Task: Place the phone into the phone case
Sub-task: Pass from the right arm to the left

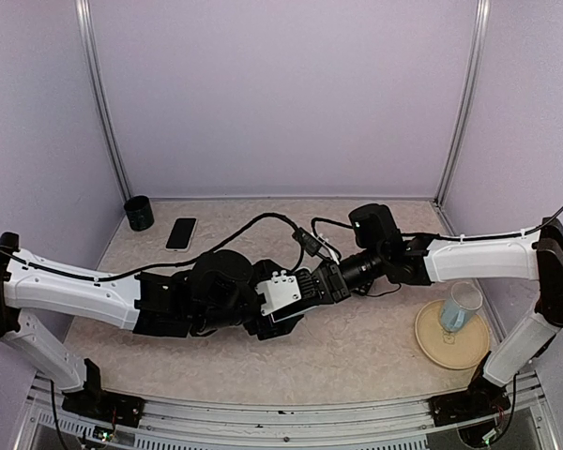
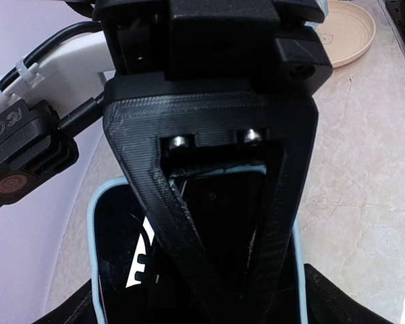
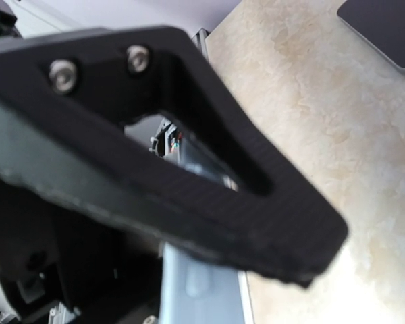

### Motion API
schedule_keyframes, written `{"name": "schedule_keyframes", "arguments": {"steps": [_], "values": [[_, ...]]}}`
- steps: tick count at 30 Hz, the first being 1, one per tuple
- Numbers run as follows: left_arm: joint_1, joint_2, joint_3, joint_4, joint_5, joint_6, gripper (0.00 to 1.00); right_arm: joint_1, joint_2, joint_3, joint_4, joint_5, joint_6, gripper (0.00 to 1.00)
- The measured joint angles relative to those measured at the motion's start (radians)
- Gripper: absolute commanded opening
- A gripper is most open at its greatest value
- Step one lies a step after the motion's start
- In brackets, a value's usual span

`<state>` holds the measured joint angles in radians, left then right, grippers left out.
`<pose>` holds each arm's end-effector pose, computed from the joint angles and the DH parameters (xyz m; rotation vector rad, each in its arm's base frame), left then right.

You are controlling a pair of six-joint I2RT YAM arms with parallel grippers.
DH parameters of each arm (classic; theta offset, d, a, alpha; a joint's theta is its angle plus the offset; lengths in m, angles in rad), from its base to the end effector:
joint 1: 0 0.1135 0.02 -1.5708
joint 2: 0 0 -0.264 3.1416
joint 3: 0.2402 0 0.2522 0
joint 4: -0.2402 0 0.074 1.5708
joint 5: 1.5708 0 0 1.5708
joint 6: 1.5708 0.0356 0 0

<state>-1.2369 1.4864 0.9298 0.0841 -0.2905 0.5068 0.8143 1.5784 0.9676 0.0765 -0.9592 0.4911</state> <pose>0.1190 -0.3119 0.2489 1.4285 1.4366 -0.1651 0.2110 0.2661 0.2381 -1.0300 2.1327 1.7246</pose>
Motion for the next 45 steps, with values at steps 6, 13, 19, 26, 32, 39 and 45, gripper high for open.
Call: {"name": "schedule_keyframes", "arguments": {"steps": [6,13,19,26,32,39,45], "values": [[-0.002,-0.001,0.001,-0.01,-0.006,-0.01,0.86,-0.004,0.0,0.0,-0.002,0.003,0.0,0.0],[-0.006,-0.014,0.0,-0.063,-0.033,-0.017,0.89,-0.007,0.0,0.0,-0.003,0.002,0.0,0.0],[-0.01,-0.014,0.001,-0.095,-0.058,-0.023,0.81,-0.01,0.0,0.0,-0.004,0.003,0.0,0.0],[-0.01,-0.01,0.009,-0.099,-0.086,-0.054,0.5,-0.012,0.0,0.002,0.004,0.017,-0.002,0.0],[-0.01,0.013,0.028,-0.109,-0.105,-0.058,0.42,-0.013,0.0,0.002,-0.005,0.018,-0.001,0.13],[0.003,0.021,0.028,-0.131,-0.102,-0.069,0.37,-0.03,0.0,0.002,-0.003,0.013,0.005,0.48],[0.038,0.021,0.027,-0.153,-0.092,-0.083,0.37,-0.074,-0.034,-0.007,0.005,0.006,-0.003,0.69]]}}
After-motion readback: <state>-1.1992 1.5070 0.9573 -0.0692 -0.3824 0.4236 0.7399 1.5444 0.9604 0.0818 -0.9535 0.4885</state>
